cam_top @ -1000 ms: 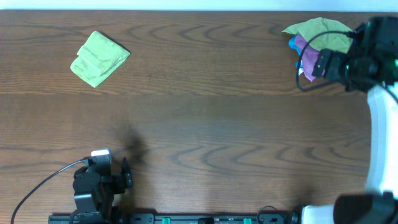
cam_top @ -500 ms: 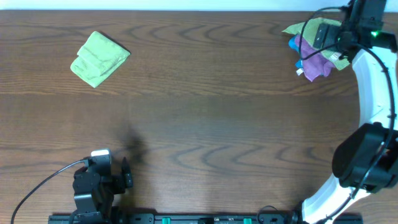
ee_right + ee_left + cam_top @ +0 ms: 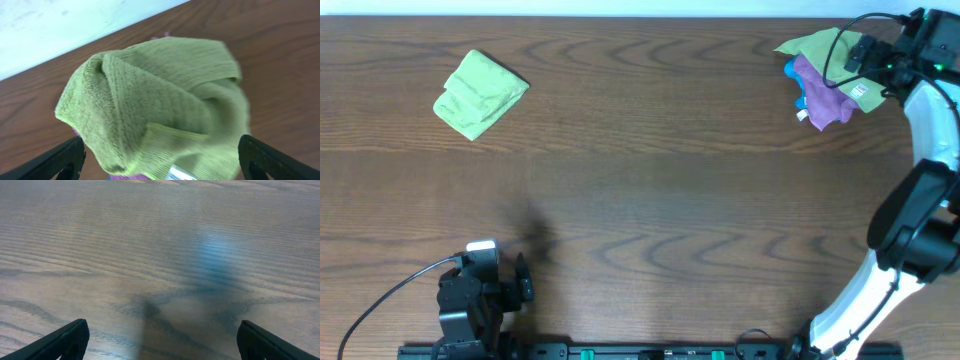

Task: Fold the cloth
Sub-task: 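Grasp the green cloth on top of the purple cloth with the right gripper, then lift the green cloth and drag it to the table center with the right gripper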

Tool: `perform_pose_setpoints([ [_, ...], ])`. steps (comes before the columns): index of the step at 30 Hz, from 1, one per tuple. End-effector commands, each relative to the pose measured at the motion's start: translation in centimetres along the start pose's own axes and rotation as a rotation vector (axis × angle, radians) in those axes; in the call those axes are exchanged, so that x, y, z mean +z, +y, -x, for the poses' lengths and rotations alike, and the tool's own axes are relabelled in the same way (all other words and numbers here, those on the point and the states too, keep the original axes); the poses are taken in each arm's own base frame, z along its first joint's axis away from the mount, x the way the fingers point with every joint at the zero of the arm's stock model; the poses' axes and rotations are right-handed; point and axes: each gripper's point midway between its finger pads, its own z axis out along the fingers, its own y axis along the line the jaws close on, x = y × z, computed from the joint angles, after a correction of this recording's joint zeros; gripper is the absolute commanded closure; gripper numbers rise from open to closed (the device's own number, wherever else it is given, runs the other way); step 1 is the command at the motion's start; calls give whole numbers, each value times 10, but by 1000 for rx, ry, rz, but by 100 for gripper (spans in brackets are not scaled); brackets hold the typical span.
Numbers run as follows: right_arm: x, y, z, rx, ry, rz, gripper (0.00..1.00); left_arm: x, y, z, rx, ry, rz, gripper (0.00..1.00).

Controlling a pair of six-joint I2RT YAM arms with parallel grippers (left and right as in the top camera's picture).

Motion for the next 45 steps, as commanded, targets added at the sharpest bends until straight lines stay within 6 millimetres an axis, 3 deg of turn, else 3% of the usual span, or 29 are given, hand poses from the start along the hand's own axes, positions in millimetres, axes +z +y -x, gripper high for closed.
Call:
perform_pose_setpoints([
  [1, 14, 10, -7, 63, 26, 77, 5, 1, 4, -17, 11, 63, 20, 5],
  [5, 30, 7, -21, 81, 57, 83, 11, 1, 4, -17, 10, 63, 20, 4],
  [14, 22, 14, -5, 65, 11, 109, 81, 1, 4, -17, 10, 63, 20, 5],
  [17, 9, 24, 6, 44, -14, 141, 97, 1, 4, -17, 10, 63, 20, 4],
  [20, -14, 35, 23, 1, -61, 159, 99, 1, 4, -17, 11, 63, 20, 5],
  [24, -66, 60, 43, -81, -110, 178, 99, 1, 4, -17, 10, 63, 20, 5],
  [32, -144, 100, 42, -184, -112, 211, 99, 1, 4, -17, 11, 63, 20, 4],
  [37, -196, 128, 27, -234, -93, 240, 99, 1, 4, -17, 10, 63, 20, 5],
  [42, -243, 160, -4, -299, -38, 290, 99, 1, 4, -17, 10, 63, 20, 4],
  [45, -266, 182, -35, -349, 36, 334, 99, 1, 4, -17, 10, 63, 20, 5],
])
